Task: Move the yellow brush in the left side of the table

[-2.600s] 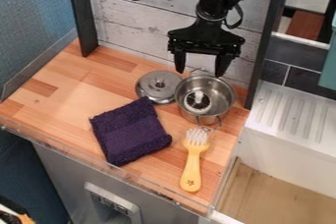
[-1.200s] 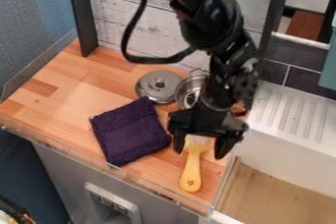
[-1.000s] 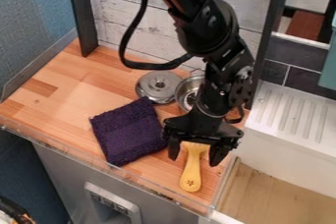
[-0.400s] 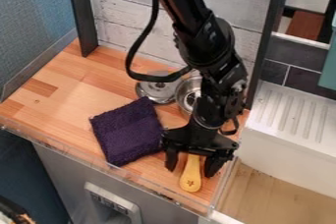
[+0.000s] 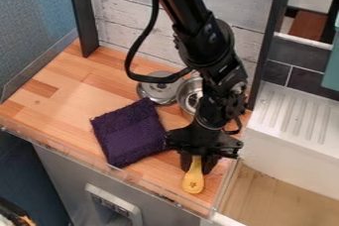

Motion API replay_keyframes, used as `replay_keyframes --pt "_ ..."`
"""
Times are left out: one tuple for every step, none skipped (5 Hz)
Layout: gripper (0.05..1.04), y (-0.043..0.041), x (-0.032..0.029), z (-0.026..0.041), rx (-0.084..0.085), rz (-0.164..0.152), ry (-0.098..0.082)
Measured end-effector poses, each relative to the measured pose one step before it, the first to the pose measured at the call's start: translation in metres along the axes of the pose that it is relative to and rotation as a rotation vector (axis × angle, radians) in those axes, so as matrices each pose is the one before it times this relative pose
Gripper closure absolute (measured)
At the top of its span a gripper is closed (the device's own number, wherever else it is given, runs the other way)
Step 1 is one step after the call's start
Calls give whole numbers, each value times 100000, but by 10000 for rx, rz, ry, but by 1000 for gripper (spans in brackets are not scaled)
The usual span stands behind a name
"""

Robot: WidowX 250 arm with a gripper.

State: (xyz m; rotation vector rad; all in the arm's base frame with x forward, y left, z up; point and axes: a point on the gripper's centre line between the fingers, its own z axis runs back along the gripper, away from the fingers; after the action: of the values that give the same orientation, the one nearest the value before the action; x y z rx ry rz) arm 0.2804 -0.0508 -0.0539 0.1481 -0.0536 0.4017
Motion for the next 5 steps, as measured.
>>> replay_keyframes --pt "757 -215 -717 132 -176 -254 -243" --pt "757 380 -1610 264 -234 180 -163" --pt "801 434 -221 847 -77 407 -259" --pt "840 1255 419 934 -115 560 -268" --pt "848 1724 1729 1586 -250 1324 -360"
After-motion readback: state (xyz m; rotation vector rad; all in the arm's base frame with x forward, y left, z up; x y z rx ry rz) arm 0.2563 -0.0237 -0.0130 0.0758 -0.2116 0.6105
